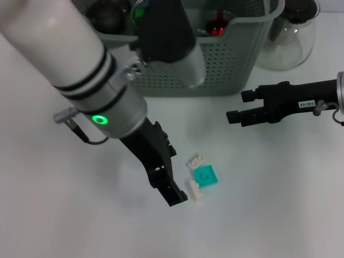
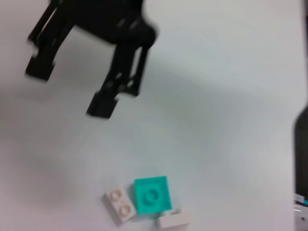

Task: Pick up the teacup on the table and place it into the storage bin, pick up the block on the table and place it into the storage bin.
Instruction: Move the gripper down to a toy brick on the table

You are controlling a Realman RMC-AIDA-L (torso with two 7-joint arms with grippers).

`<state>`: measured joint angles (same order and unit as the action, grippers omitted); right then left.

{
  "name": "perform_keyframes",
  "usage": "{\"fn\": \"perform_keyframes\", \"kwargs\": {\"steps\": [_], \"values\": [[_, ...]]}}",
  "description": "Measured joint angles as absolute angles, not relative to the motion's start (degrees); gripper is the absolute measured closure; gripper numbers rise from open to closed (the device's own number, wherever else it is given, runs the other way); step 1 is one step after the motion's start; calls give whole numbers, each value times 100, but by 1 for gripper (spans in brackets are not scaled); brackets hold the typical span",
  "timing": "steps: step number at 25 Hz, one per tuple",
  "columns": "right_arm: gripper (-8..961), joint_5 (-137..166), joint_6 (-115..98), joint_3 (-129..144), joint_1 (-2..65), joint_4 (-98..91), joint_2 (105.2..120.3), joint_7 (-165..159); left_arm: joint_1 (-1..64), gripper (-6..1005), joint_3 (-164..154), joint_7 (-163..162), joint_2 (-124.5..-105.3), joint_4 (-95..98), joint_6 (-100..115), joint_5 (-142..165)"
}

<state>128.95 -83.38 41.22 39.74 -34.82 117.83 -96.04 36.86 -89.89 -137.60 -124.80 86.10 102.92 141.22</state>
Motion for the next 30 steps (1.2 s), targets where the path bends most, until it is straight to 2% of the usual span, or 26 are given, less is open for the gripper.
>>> {"fn": "perform_keyframes", "kwargs": {"steps": [10, 13, 19, 21, 30], "values": [[16, 12909, -8367, 4112, 3931, -3482, 11733, -9604, 3823, 37, -10204, -15044, -12480, 8198, 9254, 14487], [16, 12941, -8488, 4136, 3929, -3481, 11664, -9517, 3869, 38, -10457, -15223, -12481, 8092, 9066, 14556], [17, 13118, -9065, 4159, 3951, -3522, 11407, -9352, 3904, 38, -10543, -15538, -12480, 8041, 8939, 14657], [17, 13190, -9218, 4167, 3937, -3592, 11374, -9313, 3915, 38, -10608, -15667, -12480, 8023, 8895, 14764], [18, 13757, -9389, 4212, 4066, -3711, 11341, -9368, 3988, 38, -10782, -15916, -12480, 7818, 8712, 14852]]}}
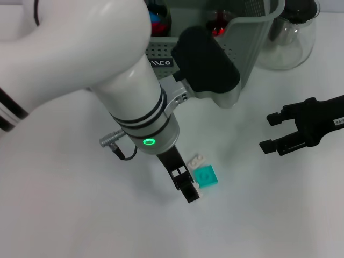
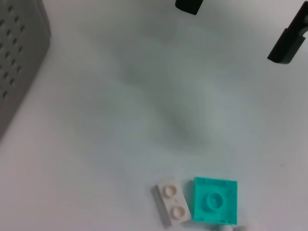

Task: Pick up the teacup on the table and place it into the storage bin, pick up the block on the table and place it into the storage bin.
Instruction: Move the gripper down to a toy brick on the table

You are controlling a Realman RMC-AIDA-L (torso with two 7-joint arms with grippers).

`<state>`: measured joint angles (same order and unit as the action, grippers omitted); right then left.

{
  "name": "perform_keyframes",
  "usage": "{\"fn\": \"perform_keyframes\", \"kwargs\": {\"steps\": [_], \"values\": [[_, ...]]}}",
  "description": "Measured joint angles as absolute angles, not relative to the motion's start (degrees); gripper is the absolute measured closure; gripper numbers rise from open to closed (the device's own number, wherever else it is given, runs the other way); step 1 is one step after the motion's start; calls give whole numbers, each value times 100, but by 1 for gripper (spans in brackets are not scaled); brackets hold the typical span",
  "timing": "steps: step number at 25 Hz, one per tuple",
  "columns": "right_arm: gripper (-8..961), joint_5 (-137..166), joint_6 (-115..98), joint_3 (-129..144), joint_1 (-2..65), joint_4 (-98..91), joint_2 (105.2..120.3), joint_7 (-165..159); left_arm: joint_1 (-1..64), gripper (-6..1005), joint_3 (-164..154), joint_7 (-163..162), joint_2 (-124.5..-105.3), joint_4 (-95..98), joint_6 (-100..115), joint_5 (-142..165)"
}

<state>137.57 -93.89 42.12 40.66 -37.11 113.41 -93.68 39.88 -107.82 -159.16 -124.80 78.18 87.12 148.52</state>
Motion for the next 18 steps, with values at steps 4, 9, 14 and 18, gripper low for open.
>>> {"fn": "perform_keyframes", "kwargs": {"steps": [4, 9, 14, 18], "values": [[24, 13777, -9367, 4212, 4111, -3713, 11348, -9369, 4010, 38, -10963, -16085, -12480, 7843, 8673, 14831], [31, 13781, -9340, 4206, 4127, -3738, 11337, -9369, 4062, 38, -11306, -16320, -12480, 7882, 8580, 14803], [32, 13779, -9325, 4206, 4103, -3864, 11379, -9369, 4093, 38, -11572, -16409, -12480, 7869, 8381, 14793], [31, 13777, -9310, 4192, 4092, -3872, 11390, -9369, 4125, 38, -11830, -16464, -12480, 7821, 8244, 14818]]}}
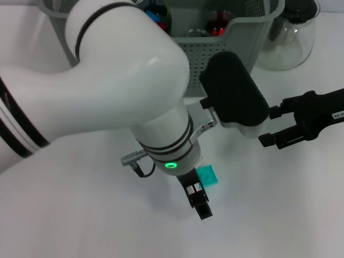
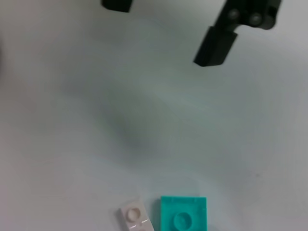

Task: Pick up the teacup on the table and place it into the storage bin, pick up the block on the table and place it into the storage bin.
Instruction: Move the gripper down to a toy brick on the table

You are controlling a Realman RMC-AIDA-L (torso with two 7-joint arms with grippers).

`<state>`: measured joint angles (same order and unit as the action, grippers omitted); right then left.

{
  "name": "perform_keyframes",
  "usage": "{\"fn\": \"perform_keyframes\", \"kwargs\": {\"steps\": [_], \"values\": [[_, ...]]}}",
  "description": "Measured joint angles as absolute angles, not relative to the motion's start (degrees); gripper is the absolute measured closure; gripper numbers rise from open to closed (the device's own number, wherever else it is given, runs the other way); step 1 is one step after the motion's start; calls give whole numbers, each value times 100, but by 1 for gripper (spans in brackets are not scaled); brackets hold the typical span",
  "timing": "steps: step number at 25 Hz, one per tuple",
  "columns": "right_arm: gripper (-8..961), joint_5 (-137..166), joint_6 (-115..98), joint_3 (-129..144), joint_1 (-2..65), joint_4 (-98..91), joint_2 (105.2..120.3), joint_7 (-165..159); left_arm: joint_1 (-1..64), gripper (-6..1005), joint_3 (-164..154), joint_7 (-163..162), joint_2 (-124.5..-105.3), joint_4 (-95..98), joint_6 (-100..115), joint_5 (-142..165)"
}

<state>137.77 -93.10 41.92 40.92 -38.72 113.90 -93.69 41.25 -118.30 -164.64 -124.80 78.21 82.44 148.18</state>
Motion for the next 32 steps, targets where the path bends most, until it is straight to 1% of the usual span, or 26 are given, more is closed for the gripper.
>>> {"fn": "perform_keyframes", "kwargs": {"steps": [15, 20, 32], "values": [[30, 13764, -9288, 4166, 4088, -3876, 11409, -9369, 4159, 53, -12008, -16489, -12480, 7600, 8051, 14857], [31, 13756, -9284, 4166, 4112, -3876, 11416, -9369, 4170, 254, -12038, -16489, -12480, 7528, 7981, 14862], [29, 13738, -9249, 4172, 4130, -3876, 11429, -9369, 4185, 320, -12084, -16498, -12480, 7402, 7847, 14853]]}}
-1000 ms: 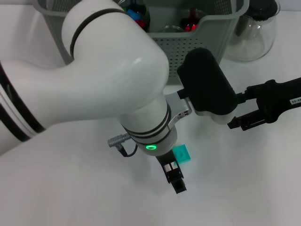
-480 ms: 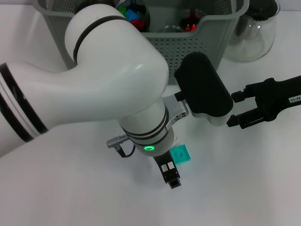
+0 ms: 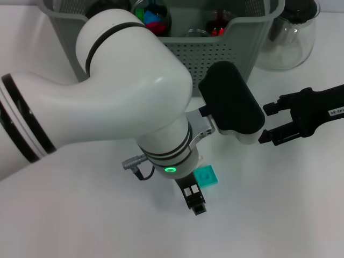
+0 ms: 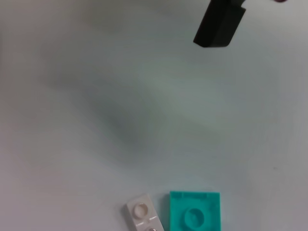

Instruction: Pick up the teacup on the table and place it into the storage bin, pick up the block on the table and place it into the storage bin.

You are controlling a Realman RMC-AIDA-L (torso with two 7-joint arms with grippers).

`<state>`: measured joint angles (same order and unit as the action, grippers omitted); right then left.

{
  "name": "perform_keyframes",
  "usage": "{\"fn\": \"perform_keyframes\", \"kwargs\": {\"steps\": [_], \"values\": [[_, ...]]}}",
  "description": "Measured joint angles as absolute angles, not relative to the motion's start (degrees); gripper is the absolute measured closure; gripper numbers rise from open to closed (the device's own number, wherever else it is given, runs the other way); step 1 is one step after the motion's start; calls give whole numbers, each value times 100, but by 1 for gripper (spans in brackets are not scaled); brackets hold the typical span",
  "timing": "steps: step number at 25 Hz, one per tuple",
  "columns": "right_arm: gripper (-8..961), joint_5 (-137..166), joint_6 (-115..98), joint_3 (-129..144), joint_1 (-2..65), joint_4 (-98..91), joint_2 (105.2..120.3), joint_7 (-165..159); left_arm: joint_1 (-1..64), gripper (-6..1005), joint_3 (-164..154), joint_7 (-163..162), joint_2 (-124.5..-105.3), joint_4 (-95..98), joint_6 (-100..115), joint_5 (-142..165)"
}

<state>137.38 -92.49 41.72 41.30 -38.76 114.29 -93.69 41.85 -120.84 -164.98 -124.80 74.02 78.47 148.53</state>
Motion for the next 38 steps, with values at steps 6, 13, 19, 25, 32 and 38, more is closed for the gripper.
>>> {"fn": "perform_keyframes", "kwargs": {"steps": [6, 13, 19, 25, 32, 38], "values": [[31, 13736, -9230, 4171, 4131, -3876, 11436, -9369, 4205, 360, -12098, -16505, -12480, 7400, 7834, 14815], [31, 13737, -9208, 4171, 4131, -3876, 11434, -9369, 4260, 406, -12210, -16535, -12481, 7402, 7835, 14814], [30, 13740, -9208, 4166, 4129, -3876, 11431, -9369, 4264, 586, -12226, -16566, -12480, 7454, 7887, 14853], [30, 13744, -9240, 4165, 4084, -3951, 11423, -9375, 4170, 587, -12112, -16632, -12481, 7800, 8216, 15063], [29, 13725, -9253, 4166, 4085, -3998, 11436, -9378, 3138, 587, -9890, -16197, -12477, 10325, 9817, 15468], [29, 13713, -9229, 4149, 4109, -3999, 11483, -9389, 3355, 587, -7657, -15479, -12433, 11254, 9748, 14045]]}}
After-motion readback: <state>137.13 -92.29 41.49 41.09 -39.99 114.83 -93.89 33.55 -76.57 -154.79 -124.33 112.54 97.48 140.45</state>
